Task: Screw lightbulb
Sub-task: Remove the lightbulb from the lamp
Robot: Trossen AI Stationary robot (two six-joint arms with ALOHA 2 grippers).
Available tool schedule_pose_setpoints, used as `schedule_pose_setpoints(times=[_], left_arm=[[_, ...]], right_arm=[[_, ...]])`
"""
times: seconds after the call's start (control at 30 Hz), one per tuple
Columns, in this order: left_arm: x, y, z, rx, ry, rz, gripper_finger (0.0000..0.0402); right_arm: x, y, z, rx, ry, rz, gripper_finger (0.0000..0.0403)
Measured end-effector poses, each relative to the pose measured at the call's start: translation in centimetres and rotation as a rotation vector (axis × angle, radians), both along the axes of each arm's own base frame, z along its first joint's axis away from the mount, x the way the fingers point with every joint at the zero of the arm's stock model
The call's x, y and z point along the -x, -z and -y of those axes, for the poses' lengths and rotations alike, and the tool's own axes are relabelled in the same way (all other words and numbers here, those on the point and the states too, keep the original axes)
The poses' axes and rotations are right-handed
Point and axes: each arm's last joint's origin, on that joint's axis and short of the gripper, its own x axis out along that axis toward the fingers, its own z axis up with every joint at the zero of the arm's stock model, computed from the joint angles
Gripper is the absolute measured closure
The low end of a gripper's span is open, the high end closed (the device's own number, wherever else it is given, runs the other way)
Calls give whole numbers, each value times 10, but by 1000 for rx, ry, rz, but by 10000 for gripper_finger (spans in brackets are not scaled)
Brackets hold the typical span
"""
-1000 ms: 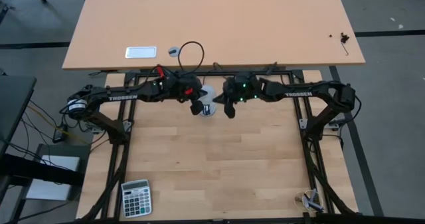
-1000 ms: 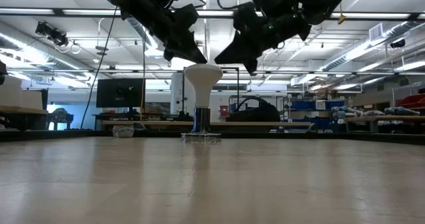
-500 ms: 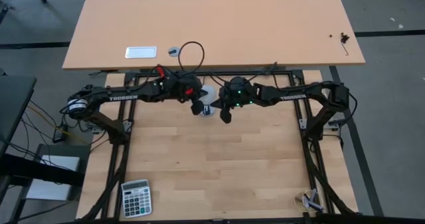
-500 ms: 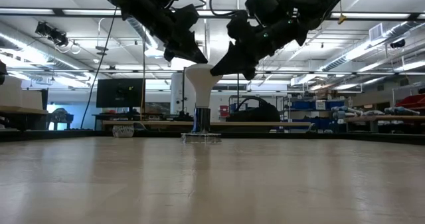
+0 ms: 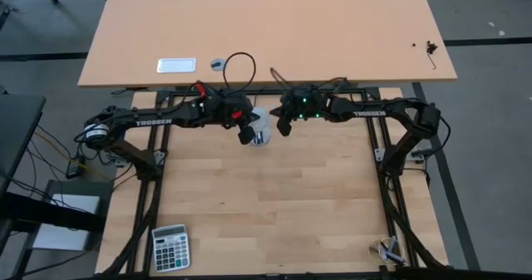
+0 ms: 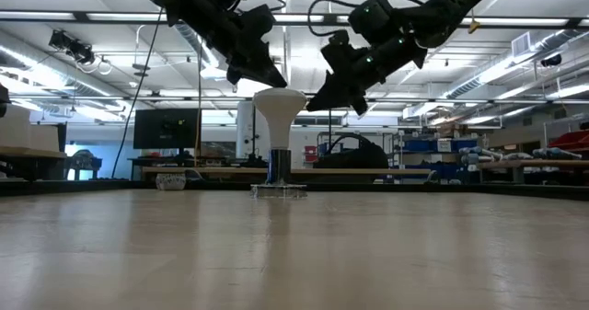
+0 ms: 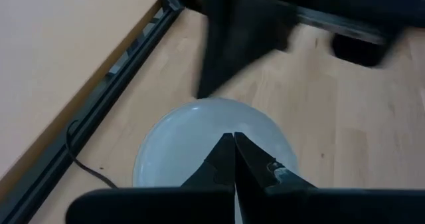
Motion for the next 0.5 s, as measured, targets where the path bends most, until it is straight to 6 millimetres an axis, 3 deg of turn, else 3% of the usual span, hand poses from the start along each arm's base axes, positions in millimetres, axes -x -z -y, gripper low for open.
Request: schedule_pose_setpoints(times=[0.17,0.3,0.5], left_arm=[[0,0,0,-1,-1,1,401],[0,0,0,-3,-3,1,401],[-1,-1,-1,-14,-1,8,401]], right_arm=[[10,-5,12,-19,-3,6,394],[6,-16,-7,-20,-142,55,393],[-10,-15,-41,-4,-308,75,393]])
